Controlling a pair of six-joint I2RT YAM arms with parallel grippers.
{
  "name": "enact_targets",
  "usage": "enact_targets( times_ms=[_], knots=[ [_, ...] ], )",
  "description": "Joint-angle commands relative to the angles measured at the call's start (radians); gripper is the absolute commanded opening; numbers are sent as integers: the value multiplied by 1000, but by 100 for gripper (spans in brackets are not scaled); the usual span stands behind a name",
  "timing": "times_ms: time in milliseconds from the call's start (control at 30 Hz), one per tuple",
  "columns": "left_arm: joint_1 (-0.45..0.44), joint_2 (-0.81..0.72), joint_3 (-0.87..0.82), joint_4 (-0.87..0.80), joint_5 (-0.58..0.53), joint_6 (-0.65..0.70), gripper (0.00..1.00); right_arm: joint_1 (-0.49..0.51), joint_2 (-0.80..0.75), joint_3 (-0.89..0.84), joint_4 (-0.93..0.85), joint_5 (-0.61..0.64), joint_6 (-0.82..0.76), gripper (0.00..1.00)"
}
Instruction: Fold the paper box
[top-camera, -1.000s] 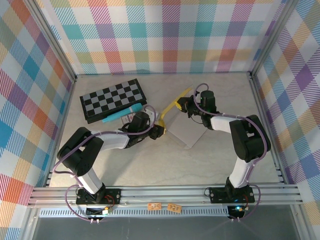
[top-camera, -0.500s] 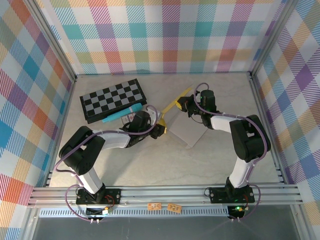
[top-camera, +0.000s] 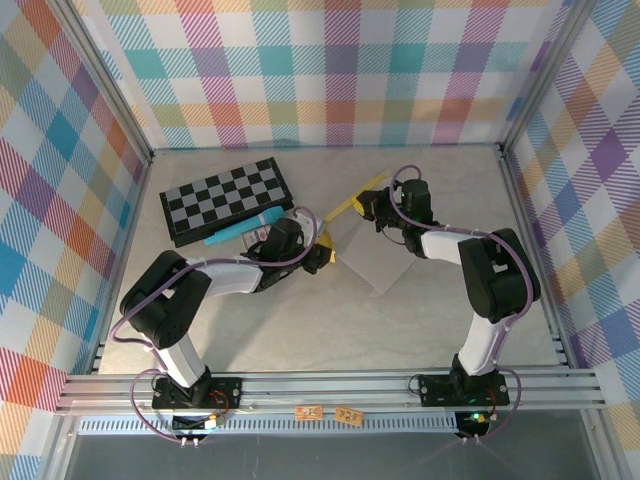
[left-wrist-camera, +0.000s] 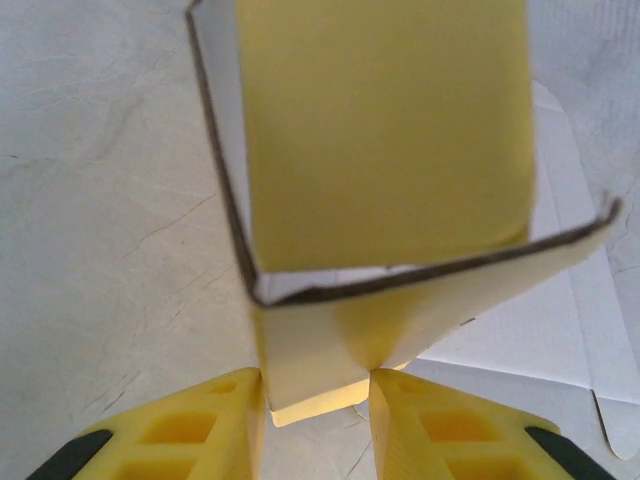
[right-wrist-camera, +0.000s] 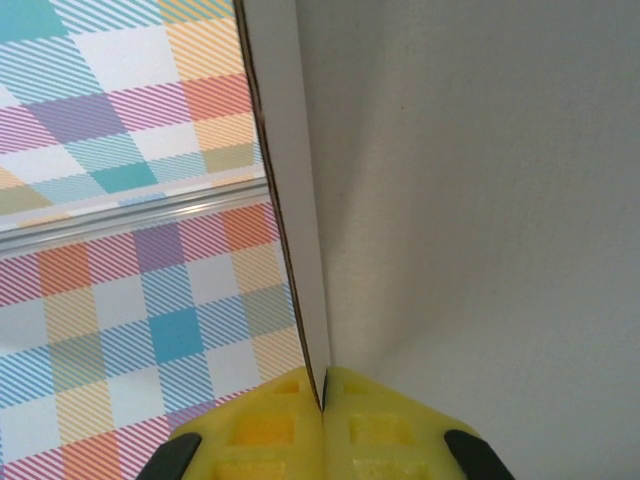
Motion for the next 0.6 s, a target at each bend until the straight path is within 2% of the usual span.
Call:
enact_targets(
  times_ms=[0,567],
  knots=[
    [-12,8,60,167,4,-18,32,28,35,9,-86,-42,10,0],
    [-17,61,116,164,-31,-55,32,31,28,-52,-89,-76,-115,0]
  ],
)
